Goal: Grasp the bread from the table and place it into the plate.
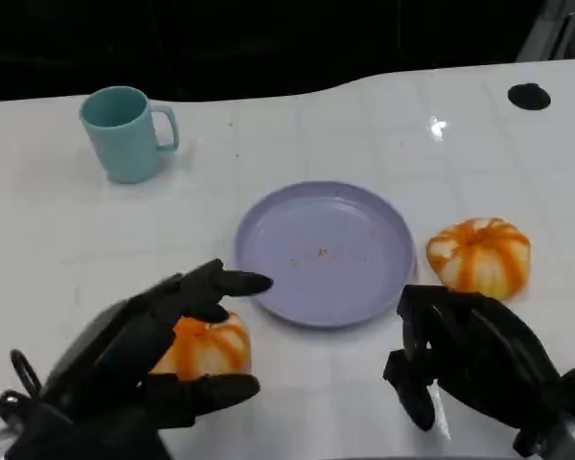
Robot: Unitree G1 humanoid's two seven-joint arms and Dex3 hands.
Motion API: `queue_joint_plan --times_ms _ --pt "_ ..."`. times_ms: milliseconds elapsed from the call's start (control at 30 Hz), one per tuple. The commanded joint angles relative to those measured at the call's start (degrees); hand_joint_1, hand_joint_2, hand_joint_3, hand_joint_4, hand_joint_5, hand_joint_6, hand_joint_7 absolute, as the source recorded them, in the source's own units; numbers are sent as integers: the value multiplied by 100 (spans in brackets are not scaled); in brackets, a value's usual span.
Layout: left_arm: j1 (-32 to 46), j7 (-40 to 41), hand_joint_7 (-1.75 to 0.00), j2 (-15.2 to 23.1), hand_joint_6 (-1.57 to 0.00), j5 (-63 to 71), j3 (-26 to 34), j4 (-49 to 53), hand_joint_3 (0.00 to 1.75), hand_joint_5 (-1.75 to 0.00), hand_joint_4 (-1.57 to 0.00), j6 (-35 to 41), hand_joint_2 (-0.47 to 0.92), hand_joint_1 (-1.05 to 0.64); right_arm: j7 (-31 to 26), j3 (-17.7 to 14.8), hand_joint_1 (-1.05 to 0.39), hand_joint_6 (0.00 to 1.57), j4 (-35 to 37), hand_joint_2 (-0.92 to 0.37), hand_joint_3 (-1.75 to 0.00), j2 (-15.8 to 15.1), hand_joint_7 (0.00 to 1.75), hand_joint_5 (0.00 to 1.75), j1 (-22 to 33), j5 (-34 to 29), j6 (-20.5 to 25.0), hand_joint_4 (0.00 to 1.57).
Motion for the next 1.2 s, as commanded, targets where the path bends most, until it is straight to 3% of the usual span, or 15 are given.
queue_joint_plan --times_ms 33,267,500,767,1200 --pt "-67 55 -13 390 -26 1057 -24 -457 21 -72 -13 397 92 -81 -19 -30 -94 108 -49 -92 -43 -31 150 158 -41 26 40 128" --pt "-494 -454 -5 757 -25 2648 -536 -431 15 -58 -18 1029 92 -82 8 -31 -95 109 -41 -92 -42 -42 149 158 -41 43 57 129" --pt "-1043 -1032 -1 754 -24 3157 -1039 260 7 -35 -25 1562 92 -77 -13 -8 -95 110 -77 -92 -42 -41 149 158 -8 7 41 129" --pt "-1673 -823 0 536 -22 3073 -1370 1584 5 -25 -27 1781 92 -77 -53 5 -95 109 -133 -92 -42 -51 149 158 0 15 111 129" --pt "-2315 303 -1 315 -25 2878 -1815 3575 4 -21 -30 1591 92 -76 -39 -1 -96 109 -207 -92 -42 -67 151 159 41 1 83 128"
